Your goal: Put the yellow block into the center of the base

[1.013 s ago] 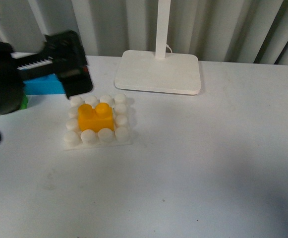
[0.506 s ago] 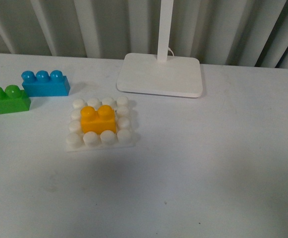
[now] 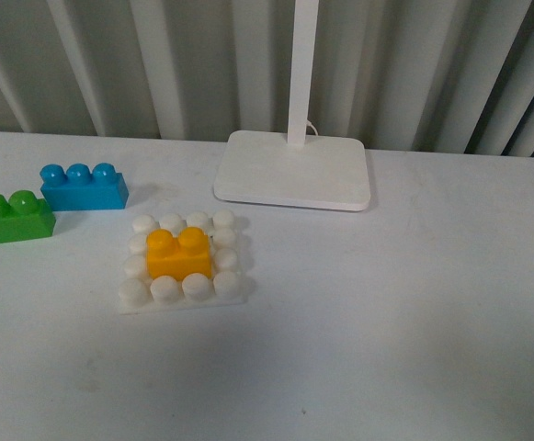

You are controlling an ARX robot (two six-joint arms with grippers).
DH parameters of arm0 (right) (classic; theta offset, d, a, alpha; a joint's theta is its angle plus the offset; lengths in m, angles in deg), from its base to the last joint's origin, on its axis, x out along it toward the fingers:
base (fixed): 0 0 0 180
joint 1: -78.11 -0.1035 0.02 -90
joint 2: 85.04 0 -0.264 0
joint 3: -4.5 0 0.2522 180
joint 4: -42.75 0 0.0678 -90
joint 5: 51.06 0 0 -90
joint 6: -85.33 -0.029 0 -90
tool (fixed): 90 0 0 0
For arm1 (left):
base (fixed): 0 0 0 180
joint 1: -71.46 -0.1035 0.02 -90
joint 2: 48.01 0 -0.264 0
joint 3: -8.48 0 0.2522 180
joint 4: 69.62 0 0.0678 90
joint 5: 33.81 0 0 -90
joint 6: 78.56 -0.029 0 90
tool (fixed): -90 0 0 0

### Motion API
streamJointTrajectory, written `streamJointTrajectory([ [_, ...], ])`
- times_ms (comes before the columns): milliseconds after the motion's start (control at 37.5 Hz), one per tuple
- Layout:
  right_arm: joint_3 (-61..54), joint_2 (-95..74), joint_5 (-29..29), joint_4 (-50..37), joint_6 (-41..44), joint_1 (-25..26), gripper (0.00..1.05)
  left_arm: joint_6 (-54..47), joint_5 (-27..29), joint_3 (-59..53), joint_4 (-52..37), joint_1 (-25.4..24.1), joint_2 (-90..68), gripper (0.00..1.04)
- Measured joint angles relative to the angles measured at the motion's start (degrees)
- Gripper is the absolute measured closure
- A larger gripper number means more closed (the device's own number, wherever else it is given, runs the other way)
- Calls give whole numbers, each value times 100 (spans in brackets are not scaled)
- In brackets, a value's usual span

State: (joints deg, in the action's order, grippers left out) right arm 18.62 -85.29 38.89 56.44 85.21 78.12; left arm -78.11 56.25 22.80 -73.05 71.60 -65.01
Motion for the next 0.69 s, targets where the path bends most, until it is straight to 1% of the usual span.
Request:
streamJointTrajectory([
  [373,0,0,0,0,0,0,9,0,0,0,684,0,684,101],
  [453,0,0,0,0,0,0,9,-2,-7,0,1541,0,1338,101],
  [480,0,0,4,0,0,0,9,-2,-7,0,1663,0,1558,101],
  [693,0,0,0,0,0,0,9,-2,-4,0,1707,0,1670,101],
])
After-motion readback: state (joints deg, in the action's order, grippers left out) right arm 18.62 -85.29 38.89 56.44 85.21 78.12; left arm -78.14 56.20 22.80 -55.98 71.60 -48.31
